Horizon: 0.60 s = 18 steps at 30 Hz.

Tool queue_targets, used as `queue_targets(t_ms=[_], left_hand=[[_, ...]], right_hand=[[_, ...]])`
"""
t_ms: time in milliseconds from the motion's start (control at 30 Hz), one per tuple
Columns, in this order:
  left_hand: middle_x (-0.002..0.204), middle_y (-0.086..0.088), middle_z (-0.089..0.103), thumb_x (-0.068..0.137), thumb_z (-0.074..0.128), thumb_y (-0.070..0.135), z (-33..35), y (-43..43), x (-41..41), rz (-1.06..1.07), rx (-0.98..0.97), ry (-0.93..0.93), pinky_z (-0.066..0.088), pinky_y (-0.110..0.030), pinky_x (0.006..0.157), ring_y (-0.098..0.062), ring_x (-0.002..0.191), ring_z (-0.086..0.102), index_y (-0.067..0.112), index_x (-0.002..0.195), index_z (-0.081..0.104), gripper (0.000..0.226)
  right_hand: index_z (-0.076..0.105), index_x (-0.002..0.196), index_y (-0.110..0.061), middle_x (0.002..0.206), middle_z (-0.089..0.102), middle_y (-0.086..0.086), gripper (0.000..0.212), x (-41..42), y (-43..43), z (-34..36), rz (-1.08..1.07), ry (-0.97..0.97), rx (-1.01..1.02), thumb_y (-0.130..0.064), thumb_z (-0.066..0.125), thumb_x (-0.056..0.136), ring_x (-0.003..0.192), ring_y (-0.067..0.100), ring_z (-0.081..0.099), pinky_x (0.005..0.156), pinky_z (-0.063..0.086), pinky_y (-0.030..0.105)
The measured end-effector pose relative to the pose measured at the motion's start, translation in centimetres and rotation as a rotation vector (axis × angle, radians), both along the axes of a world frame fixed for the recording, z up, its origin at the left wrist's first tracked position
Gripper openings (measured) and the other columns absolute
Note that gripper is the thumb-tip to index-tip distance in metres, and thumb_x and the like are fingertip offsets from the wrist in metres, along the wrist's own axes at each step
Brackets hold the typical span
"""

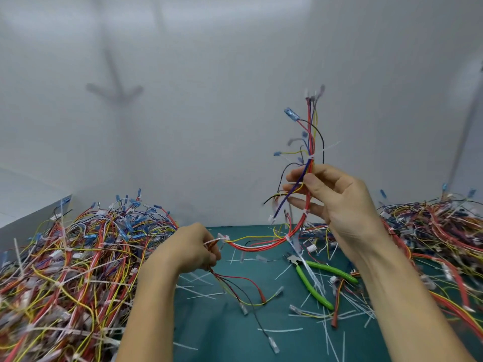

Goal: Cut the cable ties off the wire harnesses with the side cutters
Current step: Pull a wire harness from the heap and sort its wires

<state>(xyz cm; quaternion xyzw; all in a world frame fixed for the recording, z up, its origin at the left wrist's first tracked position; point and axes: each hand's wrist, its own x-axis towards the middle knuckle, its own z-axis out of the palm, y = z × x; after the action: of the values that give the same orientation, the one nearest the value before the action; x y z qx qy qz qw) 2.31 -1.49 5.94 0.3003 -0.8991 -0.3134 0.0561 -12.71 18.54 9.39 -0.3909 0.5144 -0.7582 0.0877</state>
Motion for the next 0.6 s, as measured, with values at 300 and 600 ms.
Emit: queue_targets(t_ms=[300,600], left_hand=[[0.084,-0.024,0.073,0.09,0.066,0.002,0.5,0.3,0.1,0.059,0.285,0.284,0.062,-0.032,0.072,-0.031,0.078,0.075,-0.011,0.085,0.067,0.014],[0.076,-0.02,0.071,0.098,0.056,0.011,1.6,1.1,0.1,0.214,0.318,0.603,0.061,-0.03,0.056,-0.034,0.061,0.071,-0.004,0.09,0.065,0.019]], right_hand=[[0.069,0.102,-0.013,0.093,0.077,0.006,0.023,0.2,0.2,0.1,0.015,-0.019,0.018,-0.016,0.047,0.103,0.089,0.022,0.075,0.082,0.061,0.036],[0.068,0.102,-0.009,0.09,0.076,0.006,0.023,0.2,-0.3,0.1,0.135,-0.274,-0.074,-0.014,0.046,0.103,0.087,0.02,0.075,0.066,0.059,0.028]])
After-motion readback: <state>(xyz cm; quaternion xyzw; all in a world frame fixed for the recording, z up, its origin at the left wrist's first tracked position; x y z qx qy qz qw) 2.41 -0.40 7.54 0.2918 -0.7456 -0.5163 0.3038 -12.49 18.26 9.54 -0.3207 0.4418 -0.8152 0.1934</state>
